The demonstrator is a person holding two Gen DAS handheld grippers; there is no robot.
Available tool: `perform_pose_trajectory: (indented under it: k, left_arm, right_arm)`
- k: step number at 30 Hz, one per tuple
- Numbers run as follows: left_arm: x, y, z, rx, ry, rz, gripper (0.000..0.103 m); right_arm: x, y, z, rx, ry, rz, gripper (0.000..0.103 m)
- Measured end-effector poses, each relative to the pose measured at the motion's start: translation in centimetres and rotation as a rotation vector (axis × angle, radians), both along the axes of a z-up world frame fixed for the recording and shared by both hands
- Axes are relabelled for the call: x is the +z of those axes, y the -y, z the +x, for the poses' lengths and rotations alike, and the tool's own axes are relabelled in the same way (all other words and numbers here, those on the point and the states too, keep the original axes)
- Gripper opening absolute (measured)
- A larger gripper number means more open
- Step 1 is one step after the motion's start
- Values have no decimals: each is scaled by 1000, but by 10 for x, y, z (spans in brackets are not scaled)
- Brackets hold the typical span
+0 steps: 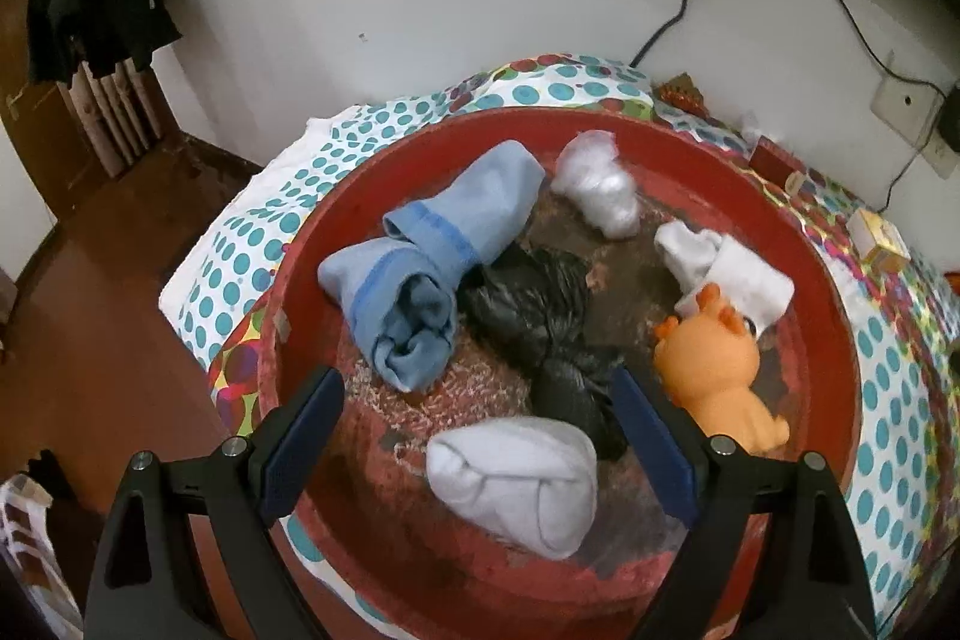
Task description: Organize objects
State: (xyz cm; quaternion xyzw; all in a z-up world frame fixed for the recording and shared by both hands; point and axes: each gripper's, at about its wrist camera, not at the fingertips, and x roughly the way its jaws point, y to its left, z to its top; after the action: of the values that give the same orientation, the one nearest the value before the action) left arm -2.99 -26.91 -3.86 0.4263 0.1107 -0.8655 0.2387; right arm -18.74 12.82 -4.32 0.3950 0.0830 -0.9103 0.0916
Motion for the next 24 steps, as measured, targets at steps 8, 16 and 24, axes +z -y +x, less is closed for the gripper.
perform_pose_trajectory:
  k: [8, 16, 24]
  left_arm:
    - [-3, -4, 3, -15, -12, 2, 90]
    - [-1, 4, 7, 8, -36, 0, 90]
    - [3, 13, 13, 20, -49, -94, 97]
  right_arm:
    - [42, 50, 18, 102, -35, -53, 46]
    - [61, 124, 40, 256, -30, -112, 46]
    - [56, 201, 56, 398, 8, -129, 46]
